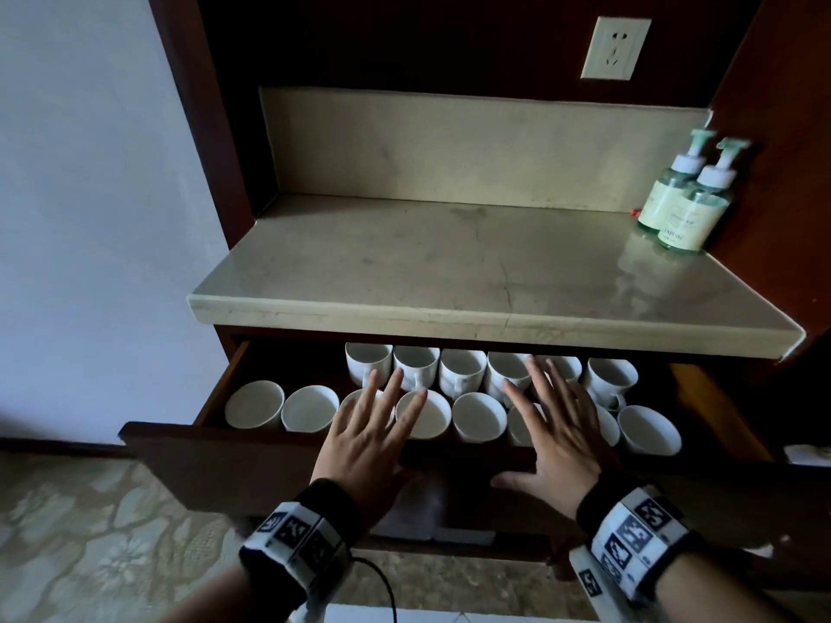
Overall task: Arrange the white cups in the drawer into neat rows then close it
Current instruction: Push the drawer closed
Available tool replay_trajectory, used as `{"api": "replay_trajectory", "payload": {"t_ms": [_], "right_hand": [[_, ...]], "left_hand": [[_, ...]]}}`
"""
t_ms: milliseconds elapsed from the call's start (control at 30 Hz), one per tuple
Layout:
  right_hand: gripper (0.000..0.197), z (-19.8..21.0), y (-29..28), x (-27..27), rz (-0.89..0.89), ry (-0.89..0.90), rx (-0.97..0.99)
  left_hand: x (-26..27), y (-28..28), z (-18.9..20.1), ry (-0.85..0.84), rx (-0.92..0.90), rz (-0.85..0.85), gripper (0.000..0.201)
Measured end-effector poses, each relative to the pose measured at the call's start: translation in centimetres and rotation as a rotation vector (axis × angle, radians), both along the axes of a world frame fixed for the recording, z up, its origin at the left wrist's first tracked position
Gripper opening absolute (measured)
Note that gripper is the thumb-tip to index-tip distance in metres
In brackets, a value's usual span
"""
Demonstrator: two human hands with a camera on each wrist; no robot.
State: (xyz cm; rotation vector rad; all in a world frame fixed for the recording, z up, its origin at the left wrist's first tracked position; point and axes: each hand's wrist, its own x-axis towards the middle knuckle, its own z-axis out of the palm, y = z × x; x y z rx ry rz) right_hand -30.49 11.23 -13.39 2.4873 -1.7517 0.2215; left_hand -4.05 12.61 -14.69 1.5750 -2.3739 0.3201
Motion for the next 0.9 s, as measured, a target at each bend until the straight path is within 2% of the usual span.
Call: {"api": "replay_trajectory", "payload": {"t_ms": [167, 500, 900], "right_hand": [[0.131, 0.2, -2.4, 0.1, -0.031, 0.029, -0.030], [0.132, 0.5, -6.7, 0.3, -0.059, 0.058, -0.058], [0.134, 0.5, -9.4, 0.5, -0.051, 0.079, -0.121]], "left_hand": [[-0.3, -2.3, -0.4, 0.000, -0.041, 0.045, 0.110], [-0.7, -6.9, -0.7, -0.030, -0.102, 0.094, 0.107], [-1.1, -10.2, -1.0, -0.004, -0.049, 0.172, 0.126]]}}
